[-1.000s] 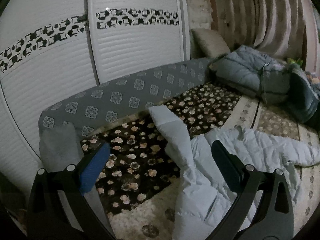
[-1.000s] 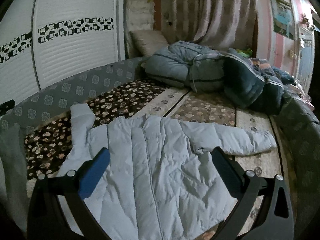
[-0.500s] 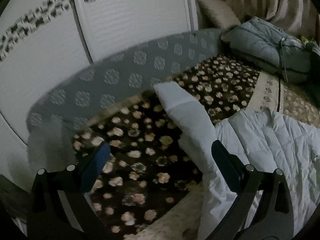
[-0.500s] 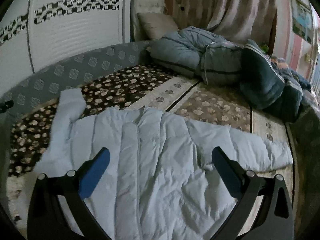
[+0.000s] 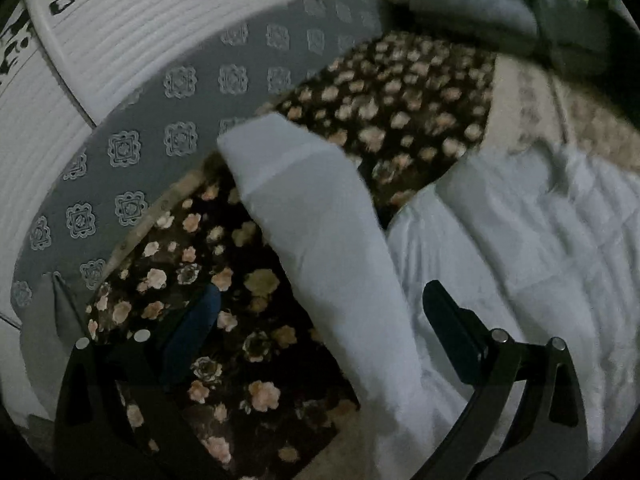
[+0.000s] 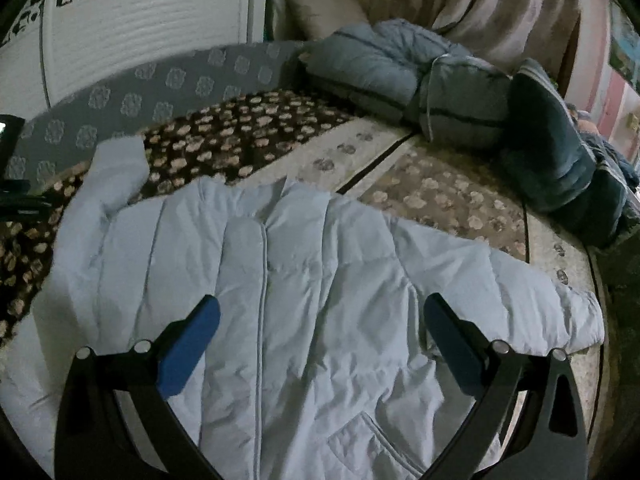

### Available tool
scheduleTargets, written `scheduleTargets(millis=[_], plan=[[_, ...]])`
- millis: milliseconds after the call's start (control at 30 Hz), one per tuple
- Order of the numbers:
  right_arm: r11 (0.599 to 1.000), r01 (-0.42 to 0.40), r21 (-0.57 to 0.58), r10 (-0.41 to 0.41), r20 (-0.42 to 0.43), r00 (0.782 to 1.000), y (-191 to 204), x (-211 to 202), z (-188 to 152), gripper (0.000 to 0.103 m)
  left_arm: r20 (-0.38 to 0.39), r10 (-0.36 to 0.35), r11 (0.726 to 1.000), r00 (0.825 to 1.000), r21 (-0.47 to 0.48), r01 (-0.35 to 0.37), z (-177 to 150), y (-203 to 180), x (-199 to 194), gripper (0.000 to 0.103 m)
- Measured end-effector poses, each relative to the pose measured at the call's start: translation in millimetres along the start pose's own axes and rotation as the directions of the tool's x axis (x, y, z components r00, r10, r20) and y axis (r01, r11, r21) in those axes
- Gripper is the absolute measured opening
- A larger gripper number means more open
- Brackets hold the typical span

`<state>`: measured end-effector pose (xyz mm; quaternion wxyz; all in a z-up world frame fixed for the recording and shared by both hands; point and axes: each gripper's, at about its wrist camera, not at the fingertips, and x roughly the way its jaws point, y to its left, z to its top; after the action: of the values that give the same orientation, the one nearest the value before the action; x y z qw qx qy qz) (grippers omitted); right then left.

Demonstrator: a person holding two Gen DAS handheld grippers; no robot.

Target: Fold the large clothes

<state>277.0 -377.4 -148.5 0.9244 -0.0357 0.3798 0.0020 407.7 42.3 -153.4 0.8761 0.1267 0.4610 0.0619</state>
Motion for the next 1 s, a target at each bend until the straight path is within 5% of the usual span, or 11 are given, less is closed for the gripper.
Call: scheduleTargets(millis=[333, 400, 500, 600, 800, 1000], plan=[[0.997, -0.062, -0.055, 0.065, 0.058, 0.996, 6.7, 67.7, 22.2, 0.101, -0.106, -0.071, 0.986, 0.992, -0.156, 0.054, 2.3, 20.4, 70.8, 0.094], [0.996, -0.061, -0.068, 0.064, 0.05, 0.997, 11.0, 75.3, 26.5, 0.102, -0.1, -0.064, 0.986, 0.993, -0.162, 0.047, 7.0, 18.5, 78.7, 0.08], [0.994, -0.06, -0.093, 0.064, 0.046, 0.997, 19.5, 80.3, 27.4, 0.101, -0.137, -0.1, 0.985, 0.986, -0.152, 0.079, 5.6, 14.9, 92.7, 0.039], [0.992, -0.043, -0.117, 0.048, 0.045, 0.998, 25.3, 80.8, 24.7, 0.101, -0.141, -0.061, 0.99, 0.988, -0.137, 0.042, -8.8, 23.9, 93.7, 0.027], [0.992, -0.014, -0.124, 0.024, 0.074, 0.997, 27.0, 66.5, 28.4, 0.102, -0.214, -0.119, 0.945, 0.969, -0.323, 0.045, -81.0, 98.1, 86.5, 0.019], [0.996, -0.012, -0.084, 0.016, 0.044, 0.999, 22.5, 62.8, 29.5, 0.102, -0.245, -0.207, 0.912, 0.947, -0.398, 0.096, -124.6, 110.5, 83.1, 0.022]])
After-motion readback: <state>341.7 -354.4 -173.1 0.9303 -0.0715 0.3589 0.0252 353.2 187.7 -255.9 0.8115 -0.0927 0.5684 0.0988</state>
